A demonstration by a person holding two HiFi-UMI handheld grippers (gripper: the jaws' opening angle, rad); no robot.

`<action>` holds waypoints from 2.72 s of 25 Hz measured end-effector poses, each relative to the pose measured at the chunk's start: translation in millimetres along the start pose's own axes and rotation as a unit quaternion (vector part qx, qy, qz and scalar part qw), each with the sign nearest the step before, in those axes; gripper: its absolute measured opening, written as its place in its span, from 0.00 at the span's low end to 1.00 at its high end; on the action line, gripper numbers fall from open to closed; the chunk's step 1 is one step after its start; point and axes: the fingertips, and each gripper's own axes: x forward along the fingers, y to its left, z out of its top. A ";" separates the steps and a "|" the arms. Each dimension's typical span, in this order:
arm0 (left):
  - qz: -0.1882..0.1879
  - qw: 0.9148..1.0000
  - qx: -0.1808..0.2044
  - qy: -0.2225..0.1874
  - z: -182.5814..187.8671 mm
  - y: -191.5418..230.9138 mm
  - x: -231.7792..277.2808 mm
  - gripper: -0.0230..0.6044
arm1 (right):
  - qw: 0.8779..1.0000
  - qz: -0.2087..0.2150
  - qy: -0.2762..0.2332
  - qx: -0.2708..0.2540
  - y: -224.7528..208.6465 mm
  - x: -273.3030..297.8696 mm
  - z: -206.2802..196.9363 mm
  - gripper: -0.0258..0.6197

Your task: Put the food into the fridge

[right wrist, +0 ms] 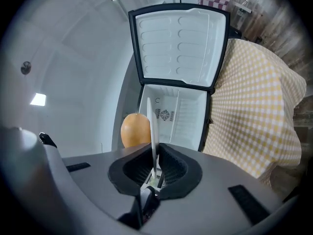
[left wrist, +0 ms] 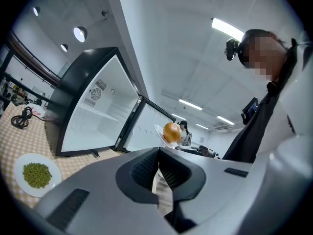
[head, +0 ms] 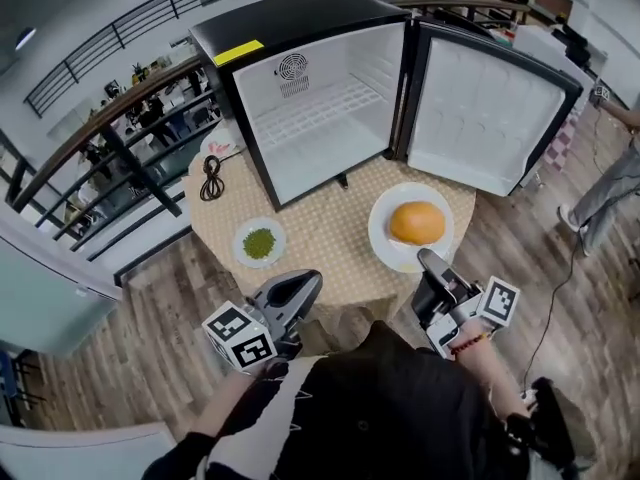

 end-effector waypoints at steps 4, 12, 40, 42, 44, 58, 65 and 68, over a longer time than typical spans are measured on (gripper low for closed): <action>0.016 1.000 0.022 -0.012 -0.7 6.6 19.5 0.06 | 1.000 0.005 0.026 -0.003 -12.7 16.5 21.9 0.09; 0.108 0.993 0.024 -0.033 1.7 36.1 24.2 0.06 | 0.999 0.020 0.040 -0.001 -25.6 37.9 51.6 0.09; 0.055 0.998 -0.036 0.024 -0.8 151.6 156.3 0.06 | 0.995 -0.051 0.056 0.072 -128.5 167.5 106.6 0.09; 0.052 0.997 -0.046 0.025 -4.8 165.2 165.0 0.06 | 0.993 -0.061 0.052 0.083 -147.0 178.4 108.8 0.09; 0.049 0.997 -0.048 0.024 -8.0 174.8 170.5 0.06 | 0.992 -0.076 0.047 0.090 -165.3 185.4 111.4 0.09; 0.053 0.993 -0.080 0.068 -50.8 200.2 152.1 0.06 | 0.979 -0.176 0.012 0.098 -241.9 255.0 130.5 0.09; 0.058 0.994 -0.075 0.056 -45.2 215.8 138.9 0.06 | 0.974 -0.207 -0.006 0.092 -256.2 281.5 139.5 0.09; 0.070 0.993 -0.079 0.053 -45.4 223.4 133.0 0.06 | 0.973 -0.213 -0.002 0.085 -257.8 293.4 141.6 0.09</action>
